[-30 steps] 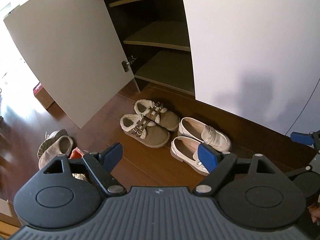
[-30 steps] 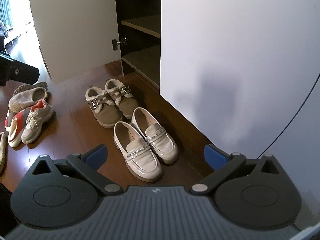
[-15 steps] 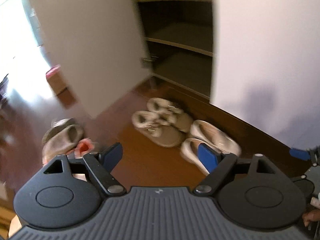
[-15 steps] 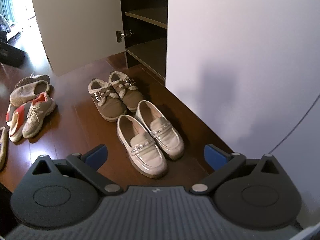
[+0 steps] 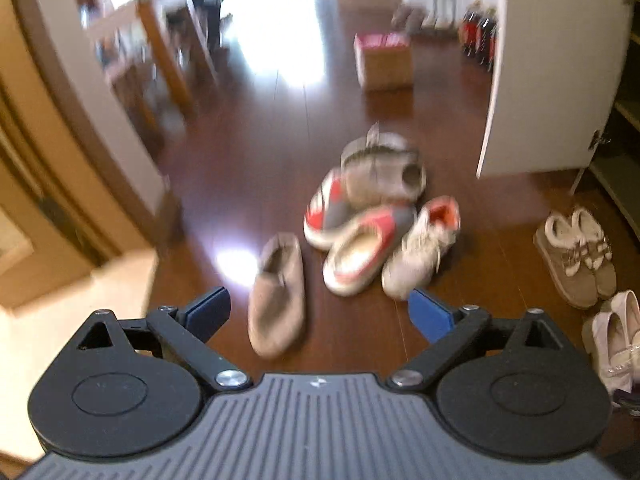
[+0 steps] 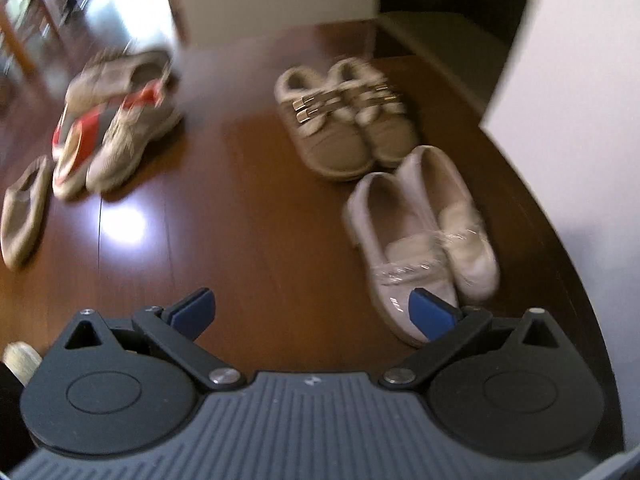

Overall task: Organize scattered shoes
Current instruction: 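Move the right gripper to the pile and grasp a white pink-lined sneaker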

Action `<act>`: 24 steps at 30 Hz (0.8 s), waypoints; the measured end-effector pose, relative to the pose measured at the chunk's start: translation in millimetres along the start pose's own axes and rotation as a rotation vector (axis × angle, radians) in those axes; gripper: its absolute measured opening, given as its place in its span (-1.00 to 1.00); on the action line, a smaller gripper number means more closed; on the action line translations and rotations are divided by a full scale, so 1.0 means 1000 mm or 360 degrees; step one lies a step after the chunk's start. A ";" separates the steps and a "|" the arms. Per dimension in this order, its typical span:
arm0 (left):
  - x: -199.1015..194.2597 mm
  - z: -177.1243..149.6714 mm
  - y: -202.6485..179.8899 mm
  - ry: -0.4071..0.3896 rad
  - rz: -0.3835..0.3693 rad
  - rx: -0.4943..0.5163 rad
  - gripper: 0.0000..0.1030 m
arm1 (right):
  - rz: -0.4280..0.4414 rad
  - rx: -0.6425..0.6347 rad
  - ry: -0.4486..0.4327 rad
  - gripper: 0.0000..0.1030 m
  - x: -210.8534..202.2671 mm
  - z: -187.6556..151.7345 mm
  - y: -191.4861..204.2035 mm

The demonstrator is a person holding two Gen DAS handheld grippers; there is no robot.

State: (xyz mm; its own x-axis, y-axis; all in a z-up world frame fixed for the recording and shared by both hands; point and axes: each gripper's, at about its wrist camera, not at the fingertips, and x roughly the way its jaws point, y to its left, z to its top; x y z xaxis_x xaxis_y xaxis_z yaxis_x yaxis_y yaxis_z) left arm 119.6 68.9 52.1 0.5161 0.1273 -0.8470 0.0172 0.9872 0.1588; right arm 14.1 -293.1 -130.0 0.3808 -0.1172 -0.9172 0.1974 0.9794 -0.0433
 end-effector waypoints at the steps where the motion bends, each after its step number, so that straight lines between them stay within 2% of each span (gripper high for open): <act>1: 0.003 0.000 0.000 0.0006 -0.0002 0.0016 0.88 | -0.0009 -0.0066 0.0017 0.98 0.009 0.006 0.012; 5: 0.011 0.007 0.000 -0.0039 0.0062 0.0126 0.89 | -0.0023 -0.0217 0.0066 0.98 0.039 0.028 0.051; 8: 0.018 0.009 0.009 -0.0017 0.0063 0.0092 0.90 | 0.0029 -0.0289 0.0138 0.98 0.064 0.044 0.081; 12: 0.049 0.021 0.026 0.0061 -0.0097 0.0044 0.90 | 0.0170 -0.0453 0.0246 0.97 0.096 0.075 0.124; 15: 0.081 0.034 0.034 0.0073 -0.0088 0.0052 0.90 | 0.0314 -0.0624 0.0221 0.97 0.116 0.130 0.174; 17: 0.123 0.046 0.041 0.0094 0.0029 0.0017 0.90 | 0.0348 -0.0839 0.0100 0.94 0.125 0.170 0.210; 18: 0.139 0.049 0.044 0.0113 0.0050 -0.0011 0.89 | 0.0364 -0.0968 0.0025 0.92 0.130 0.193 0.231; 20: 0.190 0.049 0.054 0.0224 -0.0023 -0.0138 0.89 | 0.0393 -0.1229 -0.0127 0.81 0.139 0.239 0.271; 22: 0.222 0.041 0.064 0.0365 -0.0103 -0.0216 0.89 | 0.0409 -0.1520 -0.0289 0.74 0.145 0.285 0.310; 24: 0.247 0.033 0.077 0.0514 -0.0127 -0.0286 0.89 | 0.0428 -0.1775 -0.0425 0.73 0.154 0.325 0.345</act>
State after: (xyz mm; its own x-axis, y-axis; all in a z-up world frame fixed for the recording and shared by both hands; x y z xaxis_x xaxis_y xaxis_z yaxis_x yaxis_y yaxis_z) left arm 277.2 172.8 -128.4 0.2219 0.0450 -0.9740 -0.1188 0.9927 0.0188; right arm 434.5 -26.5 -157.2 0.4928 0.2137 -0.8435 -0.7671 0.5643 -0.3052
